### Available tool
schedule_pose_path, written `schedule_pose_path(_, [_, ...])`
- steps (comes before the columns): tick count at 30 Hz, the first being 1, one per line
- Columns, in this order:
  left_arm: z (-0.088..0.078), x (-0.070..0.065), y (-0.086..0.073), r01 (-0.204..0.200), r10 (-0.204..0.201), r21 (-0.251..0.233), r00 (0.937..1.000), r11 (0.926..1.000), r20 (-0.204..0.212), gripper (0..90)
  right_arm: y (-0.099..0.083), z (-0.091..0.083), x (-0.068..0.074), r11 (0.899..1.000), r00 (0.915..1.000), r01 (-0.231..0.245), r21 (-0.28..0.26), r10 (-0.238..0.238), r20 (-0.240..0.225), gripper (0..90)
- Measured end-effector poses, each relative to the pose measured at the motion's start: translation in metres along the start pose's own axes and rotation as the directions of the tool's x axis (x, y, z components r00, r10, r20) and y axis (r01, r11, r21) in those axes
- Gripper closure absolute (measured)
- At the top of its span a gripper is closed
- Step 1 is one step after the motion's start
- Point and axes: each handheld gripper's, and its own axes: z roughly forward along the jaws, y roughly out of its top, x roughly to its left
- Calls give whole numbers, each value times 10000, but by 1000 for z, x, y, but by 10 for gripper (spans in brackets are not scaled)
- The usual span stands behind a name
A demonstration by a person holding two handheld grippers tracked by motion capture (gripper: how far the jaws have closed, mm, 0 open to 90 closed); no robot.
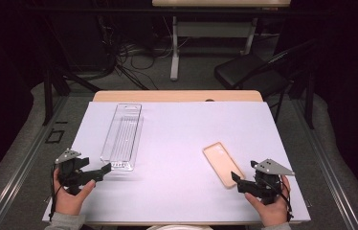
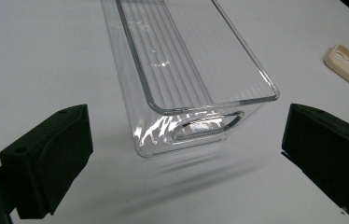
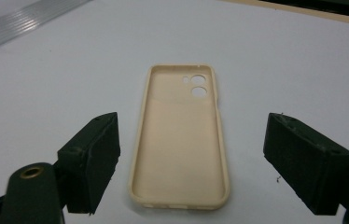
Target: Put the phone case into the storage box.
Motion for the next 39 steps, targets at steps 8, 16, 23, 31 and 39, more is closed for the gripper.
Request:
schedule_pose_path(8, [-4,-1,17,240,-241,59,9997,9997,107,26,14,1,-6,9953,9990,-275,925,240,386,160])
schedule_pose_path(16, [-2,-5,32,105,-105,141,9999,9998,-36,81,31,13,-14,9799,9949,-1005,1721,970,287,156])
schedule_pose_path(23, [4,-8,51,149,-148,474,9999,9988,-35,82,49,17,-18,9797,9950,-911,1787,824,556,159])
schedule_pose_path(31, [10,-20,82,-378,383,717,9992,9967,-63,82,69,24,-24,9772,9961,-740,1990,627,624,177])
schedule_pose_path(39, [22,-29,107,-490,477,833,9987,9953,172,129,89,41,-29,9699,9978,-595,2362,505,440,210])
